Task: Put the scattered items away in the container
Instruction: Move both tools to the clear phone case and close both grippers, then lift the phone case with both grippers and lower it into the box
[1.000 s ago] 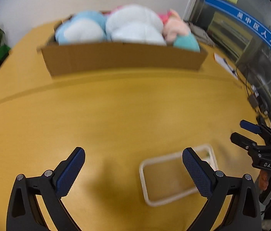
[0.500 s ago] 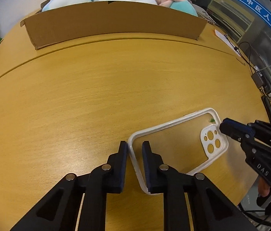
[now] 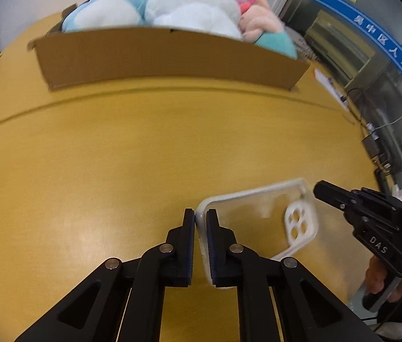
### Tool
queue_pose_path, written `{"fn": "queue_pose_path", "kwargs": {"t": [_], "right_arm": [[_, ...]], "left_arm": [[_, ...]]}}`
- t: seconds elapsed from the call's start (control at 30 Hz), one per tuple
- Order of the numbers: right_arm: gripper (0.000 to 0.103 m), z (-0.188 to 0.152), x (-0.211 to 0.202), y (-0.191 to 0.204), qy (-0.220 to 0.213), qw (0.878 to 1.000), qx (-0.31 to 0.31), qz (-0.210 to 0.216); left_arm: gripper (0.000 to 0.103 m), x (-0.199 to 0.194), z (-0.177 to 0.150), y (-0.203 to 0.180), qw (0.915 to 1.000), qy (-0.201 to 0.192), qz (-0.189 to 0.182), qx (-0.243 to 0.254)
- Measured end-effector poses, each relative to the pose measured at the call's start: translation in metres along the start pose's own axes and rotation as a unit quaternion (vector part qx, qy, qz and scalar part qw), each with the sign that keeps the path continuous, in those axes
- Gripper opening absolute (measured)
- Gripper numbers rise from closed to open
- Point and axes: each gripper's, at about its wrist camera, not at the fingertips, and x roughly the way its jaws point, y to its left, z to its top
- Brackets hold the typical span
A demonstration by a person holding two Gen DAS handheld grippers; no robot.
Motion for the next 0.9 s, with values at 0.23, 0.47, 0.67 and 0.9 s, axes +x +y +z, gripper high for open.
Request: {"fn": "queue_pose_path", "kwargs": {"t": [0.23, 0.47, 0.67, 0.9], "right_arm": [[0.002, 0.05, 0.007, 0.006, -0.012, 0.999, -0.034, -0.023], [0.037, 0.017, 0.018, -0.025, 0.031, 0.998, 0.043, -0.027], [0.037, 0.02, 0.027, -0.015, 0.024, 0.999, 0.035, -0.007], [0.038, 0.034, 0.063, -0.001, 0.03, 0.999, -0.035, -0.023]], "left_arm": [[0.008, -0.006, 0.046, 0.001, 0.9993, -0.014, -0.003, 0.035], [0.009, 0.025, 0.009, 0.034, 0.999, 0.041, 0.006, -0.015], [0.02, 0.029, 0.001, 0.041, 0.9984, 0.039, -0.007, -0.042], [0.01, 0.032, 0.003, 0.034, 0.9986, 0.031, 0.019, -0.037]]}}
